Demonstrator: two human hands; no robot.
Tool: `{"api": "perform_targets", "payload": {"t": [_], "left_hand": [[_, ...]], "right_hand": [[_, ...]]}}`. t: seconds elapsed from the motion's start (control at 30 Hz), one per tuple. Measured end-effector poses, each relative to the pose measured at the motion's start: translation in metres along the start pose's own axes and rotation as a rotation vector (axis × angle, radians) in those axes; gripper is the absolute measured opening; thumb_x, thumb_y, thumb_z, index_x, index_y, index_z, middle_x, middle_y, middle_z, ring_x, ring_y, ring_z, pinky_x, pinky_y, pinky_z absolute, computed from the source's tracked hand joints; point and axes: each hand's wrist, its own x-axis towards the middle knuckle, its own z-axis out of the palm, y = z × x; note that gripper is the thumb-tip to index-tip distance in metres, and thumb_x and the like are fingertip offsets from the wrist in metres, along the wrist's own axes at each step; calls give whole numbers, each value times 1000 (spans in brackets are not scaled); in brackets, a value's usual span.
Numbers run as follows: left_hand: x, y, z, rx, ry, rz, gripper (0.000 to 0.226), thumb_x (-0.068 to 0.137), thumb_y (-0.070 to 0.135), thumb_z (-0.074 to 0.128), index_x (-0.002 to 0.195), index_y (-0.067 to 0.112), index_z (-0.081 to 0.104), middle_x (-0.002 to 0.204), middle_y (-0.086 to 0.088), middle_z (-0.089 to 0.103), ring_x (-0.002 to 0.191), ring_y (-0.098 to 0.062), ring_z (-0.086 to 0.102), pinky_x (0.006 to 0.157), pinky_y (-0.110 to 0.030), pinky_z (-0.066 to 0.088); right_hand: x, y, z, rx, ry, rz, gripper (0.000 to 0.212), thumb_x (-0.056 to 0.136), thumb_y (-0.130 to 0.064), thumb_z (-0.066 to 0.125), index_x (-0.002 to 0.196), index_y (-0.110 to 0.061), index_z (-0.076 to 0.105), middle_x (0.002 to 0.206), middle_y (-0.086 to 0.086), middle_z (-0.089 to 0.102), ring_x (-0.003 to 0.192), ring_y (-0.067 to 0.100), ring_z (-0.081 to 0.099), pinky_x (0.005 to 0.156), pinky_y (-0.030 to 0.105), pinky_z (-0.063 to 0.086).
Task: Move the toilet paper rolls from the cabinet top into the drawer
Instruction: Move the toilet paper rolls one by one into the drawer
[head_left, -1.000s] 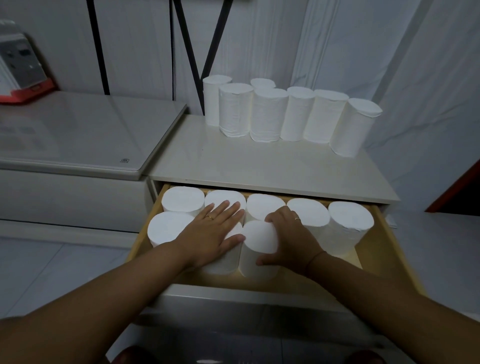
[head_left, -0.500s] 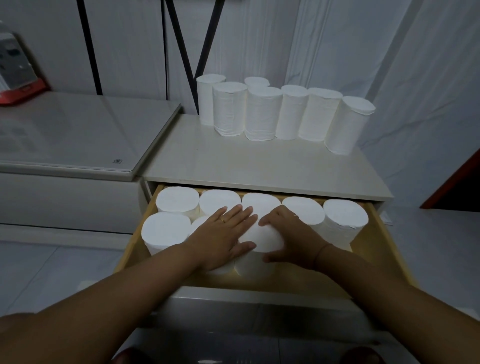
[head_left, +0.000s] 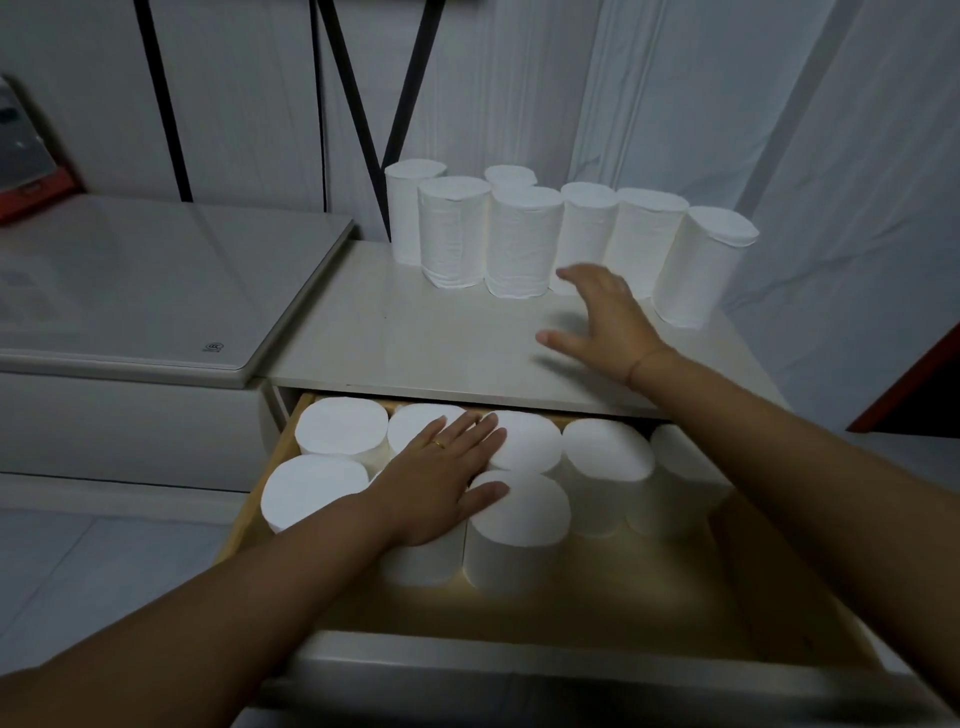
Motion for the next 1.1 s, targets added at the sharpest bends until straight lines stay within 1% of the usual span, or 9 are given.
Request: {"api": "perform_targets", "payload": {"t": [0.17,0.33,0.53,0.6,0.67,0.77,0.83,0.93,1.1], "left_hand": [[3,-5,6,9,17,5,72,90,65,6,152,29,-2,159,9,-9,144,-6,-17,113,-25,-18],[1,-5,8,-15,32,7,72,89,67,1,151,31,-4,157,11,-13,143,-4,-21,115,-28,-17],[2,-7,9,-21,40,1,70,90,67,2,151,32,-5,157,12,-14,142,-3,-23,117,-31,-15],[3,-8,10,-31,41,-1,70,90,68,2,150,33,-5,158,12,-13,142,-3,-23,117,-32,-14],[3,-8,10,-34,42,-2,70,90,68,2,150,34,-5,158,12,-13,142,-3,-23,117,-32,-14],[4,-9,9,-33,46,-1,70,90,68,2,150,34,-5,157,12,-13,142,-3,-23,117,-31,-15],[5,-9,9,-26,44,-1,70,89,68,1,150,33,-5,157,12,-13,142,-3,-23,116,-30,-16],[6,-9,9,-24,36,0,72,89,68,1,150,32,-5,156,12,-14,142,-3,-23,116,-29,-17],[6,-8,7,-16,23,-5,74,87,68,0,151,30,-3,157,11,-12,143,-6,-21,116,-29,-16]], "right_hand": [[79,11,0,-210,52,13,92,77,-55,63,146,-13,19,154,12,18,142,29,12,117,41,8],[129,15,14,-348,7,95,92,78,-64,52,148,-21,9,157,11,4,144,29,0,117,46,-1],[150,16,20,-311,84,59,77,75,-57,63,133,-16,33,156,12,11,144,29,3,115,45,-4],[154,16,17,-278,112,38,68,72,-53,67,120,-14,40,153,12,18,143,29,9,115,45,-1],[154,15,13,-202,126,25,58,69,-51,71,103,-14,41,136,13,39,131,30,30,113,43,12],[149,14,7,-65,109,51,59,64,-46,77,95,-16,36,104,10,49,94,25,43,83,34,35],[146,14,3,-57,95,55,69,60,-46,80,106,-15,39,111,12,50,97,26,44,80,34,36],[141,10,-1,-124,13,26,96,55,-49,82,132,-15,35,132,12,42,121,32,38,100,42,34],[119,5,-7,-134,-31,22,91,55,-47,83,128,-12,41,128,10,47,115,30,45,89,36,38]]}}
